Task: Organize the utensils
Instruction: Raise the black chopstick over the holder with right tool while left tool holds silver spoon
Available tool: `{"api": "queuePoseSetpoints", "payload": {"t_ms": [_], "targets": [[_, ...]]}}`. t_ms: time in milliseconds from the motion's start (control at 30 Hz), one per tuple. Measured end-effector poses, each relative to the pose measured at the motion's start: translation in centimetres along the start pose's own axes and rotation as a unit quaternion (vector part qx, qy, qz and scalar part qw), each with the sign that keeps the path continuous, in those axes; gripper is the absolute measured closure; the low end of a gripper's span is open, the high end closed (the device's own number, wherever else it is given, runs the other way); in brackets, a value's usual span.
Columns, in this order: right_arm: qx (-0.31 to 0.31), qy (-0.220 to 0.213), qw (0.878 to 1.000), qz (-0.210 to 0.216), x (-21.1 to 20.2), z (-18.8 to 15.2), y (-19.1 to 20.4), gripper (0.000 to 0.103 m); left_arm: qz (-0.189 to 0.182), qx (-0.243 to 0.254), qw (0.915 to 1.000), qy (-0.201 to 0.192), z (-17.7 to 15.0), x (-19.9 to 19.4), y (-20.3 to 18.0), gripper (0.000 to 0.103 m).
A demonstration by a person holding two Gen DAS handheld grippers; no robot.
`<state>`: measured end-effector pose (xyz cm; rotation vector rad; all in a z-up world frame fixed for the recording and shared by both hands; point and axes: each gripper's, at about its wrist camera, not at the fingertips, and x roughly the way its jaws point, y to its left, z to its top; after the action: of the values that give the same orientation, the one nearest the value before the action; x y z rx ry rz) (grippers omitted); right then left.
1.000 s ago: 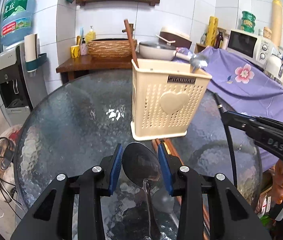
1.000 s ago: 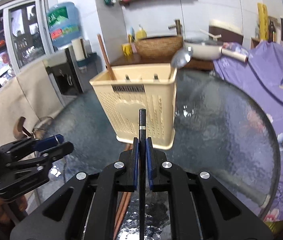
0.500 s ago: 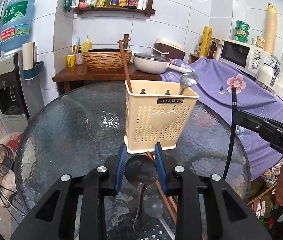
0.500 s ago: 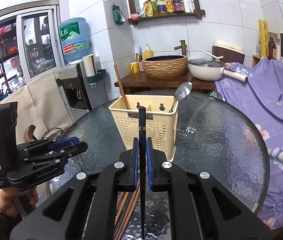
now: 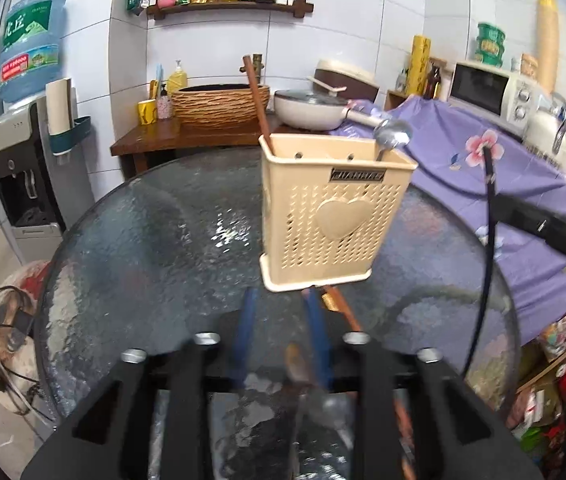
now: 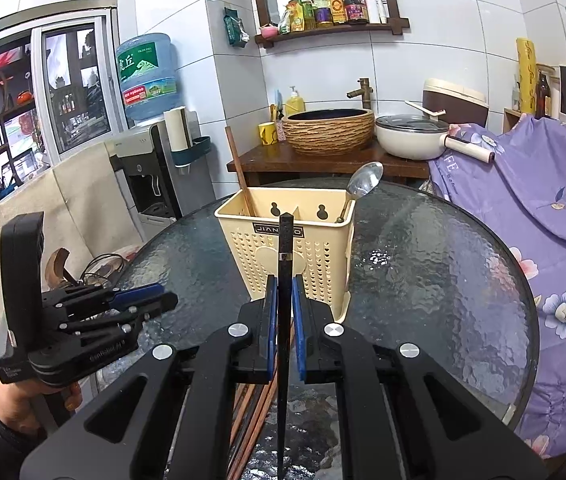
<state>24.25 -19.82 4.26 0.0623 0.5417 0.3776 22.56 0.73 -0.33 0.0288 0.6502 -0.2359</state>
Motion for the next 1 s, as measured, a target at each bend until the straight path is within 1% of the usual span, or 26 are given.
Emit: {"api": "queuePoseSetpoints", "payload": {"t_ms": [33,67,100,200,300,467,567,633,700,733,1000], "targets": [[0.000,0.000,1.000,0.000,0.1,0.0,0.0,0.095,0.006,0.002,1.0000,0.002,-0.2,0.2,0.0,0.049],[0.001,0.000,1.000,0.000,0.1,0.0,0.0,0.095,0.006,0.003,1.0000,0.007,-0.3,0.4,0.1,0.045],[0.001,0.000,1.000,0.000,0.1,0.0,0.0,0.095,0.004,0.005,0.9999,0.015,-0.5,0.7,0.1,0.045],[0.000,0.000,1.000,0.000,0.1,0.0,0.0,0.095,0.012,0.019,0.9985,0.049,-1.2,2.2,0.1,0.039],[-0.002,-0.001,1.000,0.001,0.1,0.0,0.0,0.095,-0.002,0.024,0.9957,0.090,-2.0,4.0,0.1,0.034],[-0.003,-0.001,1.000,0.001,0.2,-0.1,0.2,0.095,-0.010,0.044,0.9889,0.141,-2.8,6.8,-0.4,0.034],[-0.004,0.000,1.000,0.001,0.2,-0.1,0.2,0.095,-0.011,0.052,0.9855,0.161,-3.3,8.0,-0.4,0.034],[-0.004,0.001,1.000,0.002,0.3,-0.2,0.3,0.095,-0.024,0.047,0.9834,0.173,-3.5,8.4,-0.2,0.035],[-0.004,0.002,1.000,0.003,0.5,-0.3,0.3,0.095,-0.031,0.044,0.9820,0.181,-3.8,8.8,-0.2,0.038],[-0.004,0.002,1.000,0.004,0.5,-0.3,0.3,0.095,-0.030,0.045,0.9820,0.181,-3.9,8.9,-0.2,0.041],[-0.003,0.004,1.000,0.003,0.6,-0.4,0.4,0.095,-0.028,0.059,0.9792,0.192,-3.3,9.7,-0.6,0.042]]}}
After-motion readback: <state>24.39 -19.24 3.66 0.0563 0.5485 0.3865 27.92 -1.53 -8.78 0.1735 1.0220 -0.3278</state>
